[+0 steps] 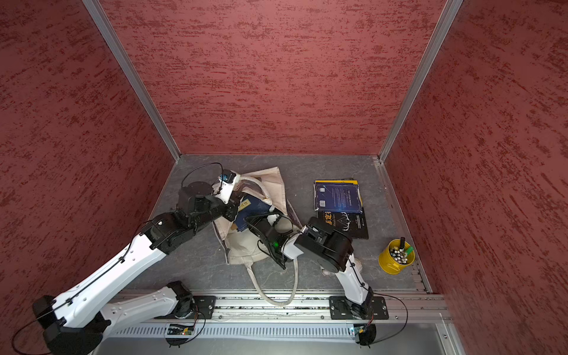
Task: Take out the books from the canvas bag
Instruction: Pick up the book from the canvas bag.
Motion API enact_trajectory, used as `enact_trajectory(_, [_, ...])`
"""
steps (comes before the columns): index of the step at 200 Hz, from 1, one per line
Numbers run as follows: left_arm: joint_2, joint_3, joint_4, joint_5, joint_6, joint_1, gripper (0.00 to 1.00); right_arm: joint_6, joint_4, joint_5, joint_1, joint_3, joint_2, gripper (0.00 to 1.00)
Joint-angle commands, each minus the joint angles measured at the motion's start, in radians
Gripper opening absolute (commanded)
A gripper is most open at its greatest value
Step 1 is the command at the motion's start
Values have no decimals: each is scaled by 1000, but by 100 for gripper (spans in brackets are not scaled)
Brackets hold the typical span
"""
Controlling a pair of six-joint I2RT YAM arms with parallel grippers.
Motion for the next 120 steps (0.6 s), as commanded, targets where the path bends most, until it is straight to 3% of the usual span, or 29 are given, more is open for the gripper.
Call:
enact_trajectory(1, [-42,-25,120,39,-13,16,0,-24,-16,5,-11,43,-11,46])
enact_trajectory(78, [-75,-73,165,119,-29,63,0,-52,-20,30,-15,132,-6,34])
enact_trajectory(120, [-73,-83,172,152,-24,62,0,-64,-86,50,-26,234,48,35])
